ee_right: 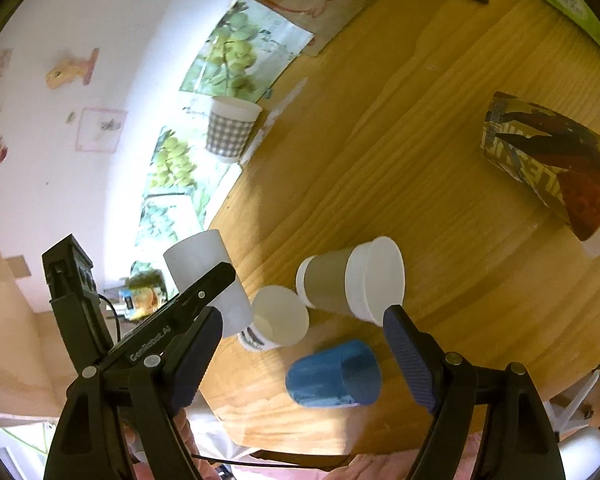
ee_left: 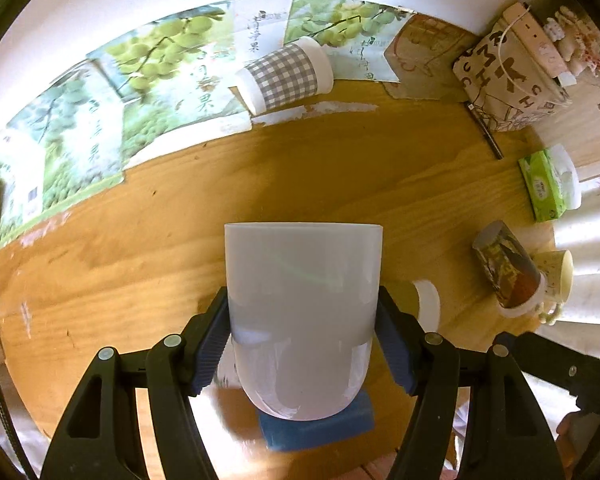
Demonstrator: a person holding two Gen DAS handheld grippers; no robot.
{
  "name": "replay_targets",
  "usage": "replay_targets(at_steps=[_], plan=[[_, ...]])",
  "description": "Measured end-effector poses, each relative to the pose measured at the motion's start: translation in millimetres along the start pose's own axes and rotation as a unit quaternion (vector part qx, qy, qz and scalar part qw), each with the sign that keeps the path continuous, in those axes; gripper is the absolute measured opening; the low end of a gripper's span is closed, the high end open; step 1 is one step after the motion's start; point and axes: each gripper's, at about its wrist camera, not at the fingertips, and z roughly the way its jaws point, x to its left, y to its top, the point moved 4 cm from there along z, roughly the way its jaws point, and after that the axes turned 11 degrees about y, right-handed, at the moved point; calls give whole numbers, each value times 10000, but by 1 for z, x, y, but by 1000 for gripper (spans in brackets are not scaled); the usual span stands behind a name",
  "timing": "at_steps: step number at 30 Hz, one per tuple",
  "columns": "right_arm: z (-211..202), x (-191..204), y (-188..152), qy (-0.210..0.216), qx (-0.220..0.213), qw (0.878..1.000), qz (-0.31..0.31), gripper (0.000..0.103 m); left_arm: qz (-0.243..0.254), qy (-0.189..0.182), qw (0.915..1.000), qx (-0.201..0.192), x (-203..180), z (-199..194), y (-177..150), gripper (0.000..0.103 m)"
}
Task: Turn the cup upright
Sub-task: 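Close the left gripper around the body of the white cup, then hold the white cup on its side with the left gripper beside the blue cup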
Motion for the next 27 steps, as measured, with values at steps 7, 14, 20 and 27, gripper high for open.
replay_targets(at_steps=[7,14,20,27], plan=[[-14,12,-20,99,132,9992,-368,83,-243,137,9994,-212,0,-27,-35,71],[-22,16,-46,152,370,9966,-723,83,-580,186,9977,-290,-1,-41,-78,71],[-27,4,-72,140,599,9939,-917,83,-816,192,9961,-284,-7,-45,-115,71],[-33,-16,-99,-23,743,9914,-1076,83,-895,183,9957,-179,-20,-38,-156,71]])
